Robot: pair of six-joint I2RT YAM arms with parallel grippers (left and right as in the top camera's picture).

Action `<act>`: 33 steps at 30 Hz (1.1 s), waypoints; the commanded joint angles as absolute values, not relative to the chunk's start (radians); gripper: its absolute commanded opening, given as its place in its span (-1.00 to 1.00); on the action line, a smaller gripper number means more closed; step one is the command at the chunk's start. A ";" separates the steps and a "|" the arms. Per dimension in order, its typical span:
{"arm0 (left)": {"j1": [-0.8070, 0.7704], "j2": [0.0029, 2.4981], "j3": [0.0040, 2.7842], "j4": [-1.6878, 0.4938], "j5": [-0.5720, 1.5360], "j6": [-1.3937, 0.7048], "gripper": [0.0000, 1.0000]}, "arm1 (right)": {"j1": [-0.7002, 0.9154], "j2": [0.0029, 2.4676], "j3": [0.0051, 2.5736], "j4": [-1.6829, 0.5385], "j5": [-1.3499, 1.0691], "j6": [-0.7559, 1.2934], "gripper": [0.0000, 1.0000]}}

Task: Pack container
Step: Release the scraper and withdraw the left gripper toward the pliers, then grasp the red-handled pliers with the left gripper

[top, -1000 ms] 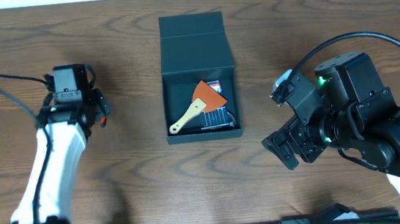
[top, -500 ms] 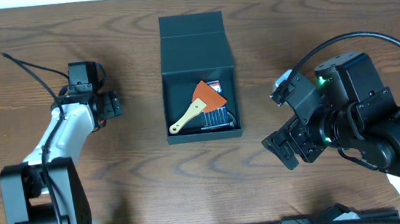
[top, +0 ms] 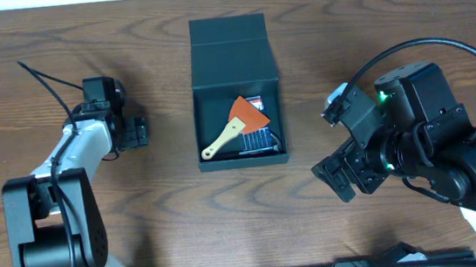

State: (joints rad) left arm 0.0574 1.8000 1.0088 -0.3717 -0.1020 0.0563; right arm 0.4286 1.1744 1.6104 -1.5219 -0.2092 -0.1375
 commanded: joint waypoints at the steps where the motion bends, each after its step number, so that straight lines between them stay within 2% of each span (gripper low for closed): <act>1: 0.084 1.824 1.012 -0.373 -0.063 0.071 0.97 | 0.431 1.172 1.609 -1.522 -0.213 -0.124 0.98; 5: 0.101 1.829 1.012 -0.372 0.014 0.071 0.97 | 0.431 1.172 1.609 -1.522 -0.213 -0.124 0.98; 13: 0.102 1.837 0.999 -0.376 0.015 0.071 1.00 | 0.431 1.172 1.609 -1.522 -0.213 -0.124 0.98; 21: 0.102 1.867 0.987 -0.383 0.016 0.070 0.93 | 0.431 1.172 1.609 -1.522 -0.213 -0.124 0.99; 28: 0.102 1.867 0.987 -0.383 0.016 0.066 0.58 | 0.431 1.172 1.609 -1.522 -0.213 -0.124 0.98; 33: 0.102 1.867 0.987 -0.383 0.015 0.047 0.50 | 0.431 1.172 1.609 -1.522 -0.213 -0.124 0.98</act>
